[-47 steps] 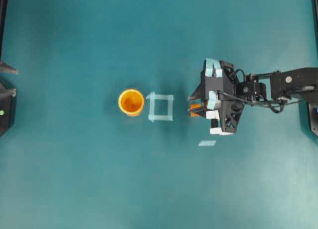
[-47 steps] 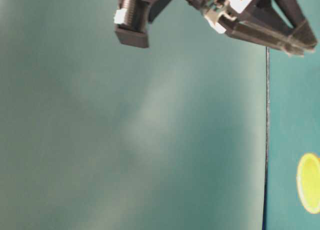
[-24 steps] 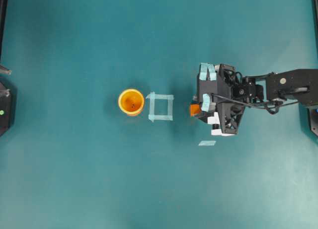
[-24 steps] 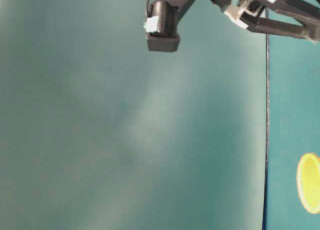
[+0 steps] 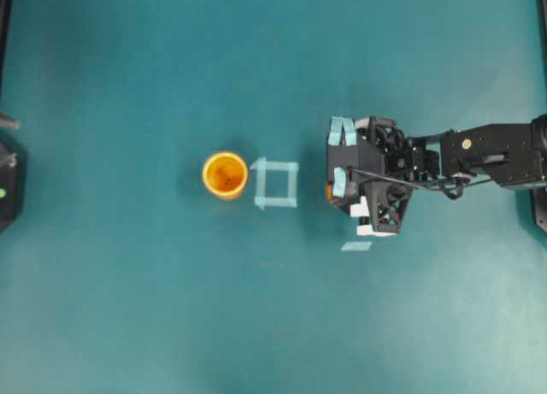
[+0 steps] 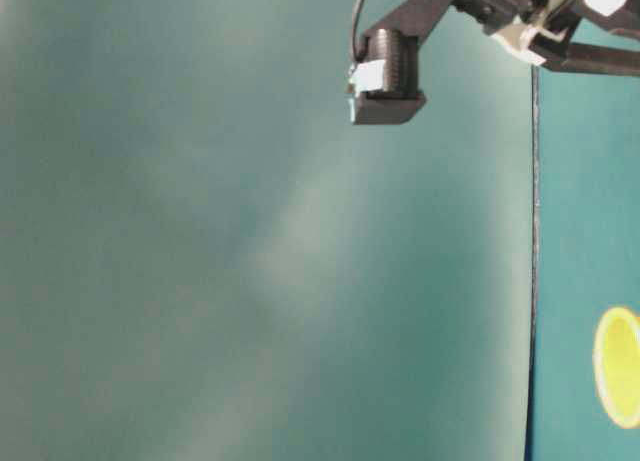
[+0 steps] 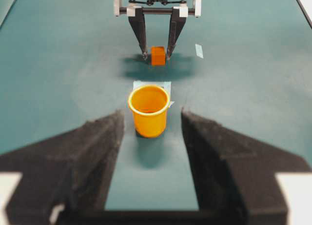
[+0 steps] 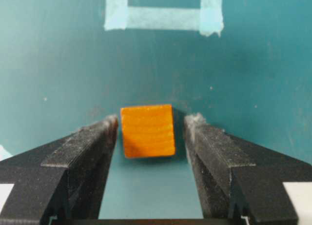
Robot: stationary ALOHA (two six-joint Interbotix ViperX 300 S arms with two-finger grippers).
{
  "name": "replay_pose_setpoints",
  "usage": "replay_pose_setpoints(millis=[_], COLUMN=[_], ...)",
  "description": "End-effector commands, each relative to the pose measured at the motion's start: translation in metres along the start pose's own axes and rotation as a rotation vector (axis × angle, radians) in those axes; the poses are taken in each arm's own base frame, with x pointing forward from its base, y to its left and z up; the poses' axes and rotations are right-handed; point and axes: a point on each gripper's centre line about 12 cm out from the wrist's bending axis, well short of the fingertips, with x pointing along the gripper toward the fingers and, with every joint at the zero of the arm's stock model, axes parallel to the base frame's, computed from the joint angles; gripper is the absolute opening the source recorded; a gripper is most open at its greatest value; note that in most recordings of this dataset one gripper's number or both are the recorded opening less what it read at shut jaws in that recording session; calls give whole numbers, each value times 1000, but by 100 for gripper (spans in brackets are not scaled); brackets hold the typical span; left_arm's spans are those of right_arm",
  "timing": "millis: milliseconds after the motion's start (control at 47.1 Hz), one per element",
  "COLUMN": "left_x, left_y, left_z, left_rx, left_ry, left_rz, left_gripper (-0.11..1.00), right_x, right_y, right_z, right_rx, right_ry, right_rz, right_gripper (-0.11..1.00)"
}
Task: Move the block to the left with right arm.
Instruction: 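Close the right gripper on the orange block and lift it, then carry the block left over the taped square toward the orange cup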
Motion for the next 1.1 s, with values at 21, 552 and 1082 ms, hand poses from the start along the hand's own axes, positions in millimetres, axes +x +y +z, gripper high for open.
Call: replay_pose_setpoints(millis=[21,552,1082], left_x=[-1,-8,-9], left_y=[0,1,1], left_z=[3,13,21], left_rx=[6,10,8], left_ry=[-2,-44,-112], left_rz=[0,2,3], left_gripper=[48,48,48], right_x=[-3,-38,-45], right_y=[1,5,6], right_z=[12,93,187], right_rx=[0,23,16], right_ry=[-40,-98,-274], right_rz=[1,10,13], right_gripper=[55,39,39])
